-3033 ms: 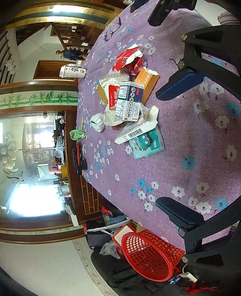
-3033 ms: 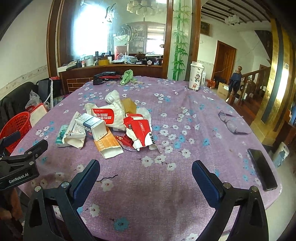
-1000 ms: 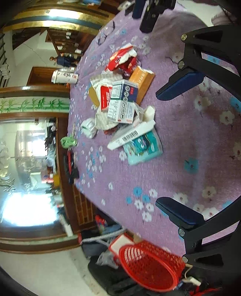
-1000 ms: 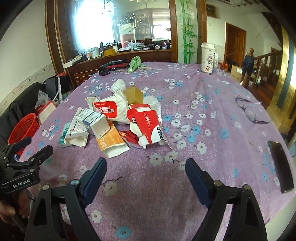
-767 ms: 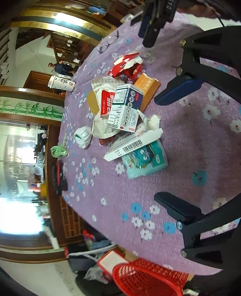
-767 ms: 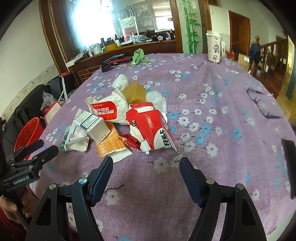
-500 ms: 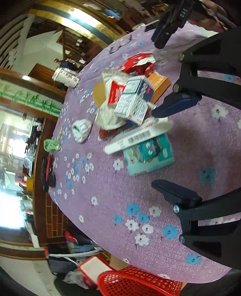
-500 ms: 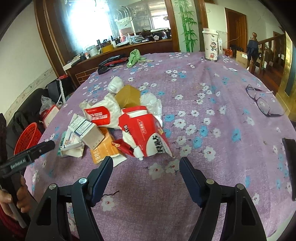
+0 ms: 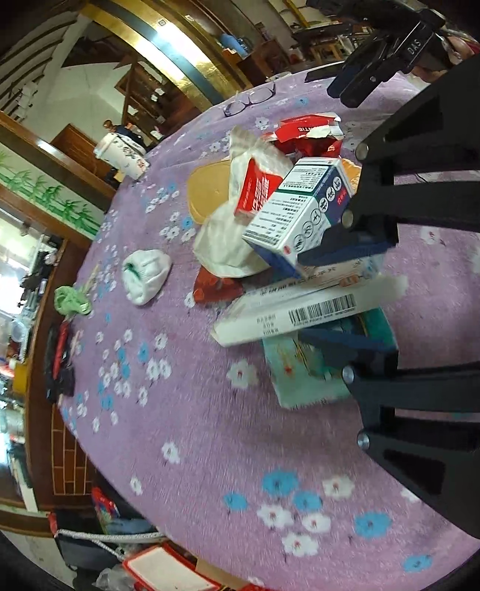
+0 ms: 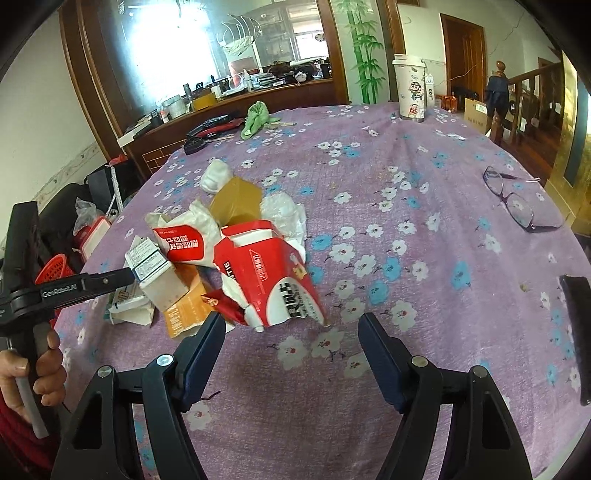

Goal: Collect trash
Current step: 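Grasp the white medicine box with the left tool while the right tool grasps the red-and-white tissue box, then carry both held boxes to the red wastebasket and open both tools, then move both open tools back over the trash pile on the table, then grasp the white-green medicine box with the left tool while the right tool grasps the red plastic bag, then lift both held items and carry them over the red wastebasket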

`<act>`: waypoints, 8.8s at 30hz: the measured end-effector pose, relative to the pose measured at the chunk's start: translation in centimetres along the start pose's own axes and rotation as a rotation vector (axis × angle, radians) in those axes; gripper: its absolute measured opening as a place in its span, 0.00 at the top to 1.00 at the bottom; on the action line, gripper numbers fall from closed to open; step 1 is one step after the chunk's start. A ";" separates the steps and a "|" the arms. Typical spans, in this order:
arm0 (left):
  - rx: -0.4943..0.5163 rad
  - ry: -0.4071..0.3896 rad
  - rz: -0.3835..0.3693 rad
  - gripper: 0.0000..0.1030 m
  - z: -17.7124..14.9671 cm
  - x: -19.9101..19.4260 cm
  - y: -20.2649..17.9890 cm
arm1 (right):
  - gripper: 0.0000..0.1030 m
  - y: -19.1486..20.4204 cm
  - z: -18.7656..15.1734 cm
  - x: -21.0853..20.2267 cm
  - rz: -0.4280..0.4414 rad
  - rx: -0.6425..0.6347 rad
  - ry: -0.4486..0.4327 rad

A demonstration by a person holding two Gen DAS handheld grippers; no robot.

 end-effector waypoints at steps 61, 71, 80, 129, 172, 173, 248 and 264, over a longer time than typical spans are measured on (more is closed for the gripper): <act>0.147 -0.272 0.088 0.88 -0.9 -11.2 -0.6 | 0.67 11.3 2.8 -5.0 0.199 -0.176 -0.106; 0.065 -0.361 0.133 0.88 -0.9 -16.1 3.8 | 0.66 17.5 3.9 -5.9 0.289 -0.262 -0.102; -0.024 -0.436 0.205 0.88 -1.3 -20.9 8.9 | 0.66 25.0 3.8 -5.8 0.409 -0.346 -0.043; -0.052 -0.430 0.300 0.53 -2.4 -21.5 14.7 | 0.46 30.8 3.1 -2.9 0.474 -0.354 0.063; 0.545 0.043 0.145 0.38 -4.1 1.4 -6.6 | 0.46 1.1 1.8 4.9 0.210 0.145 0.117; 0.542 0.041 0.146 0.38 -4.1 1.5 -6.5 | 0.46 1.3 1.9 5.1 0.208 0.141 0.117; 0.395 -0.127 0.004 0.68 -4.8 -6.1 -7.1 | 0.63 5.4 0.7 -3.2 0.129 -0.023 -0.073; 0.340 -0.175 0.053 0.68 -4.6 -8.4 -4.5 | 0.63 8.4 0.3 -3.5 0.171 -0.078 -0.053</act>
Point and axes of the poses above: each gripper's, at about its wrist camera, not at the fingertips, and x roughly the way its jaws point, y to its left, z to its top, the point moved 3 cm from there along x, roughly the way its jaws point, and after that the axes turned 14 degrees about -z, right-handed, at the moved point
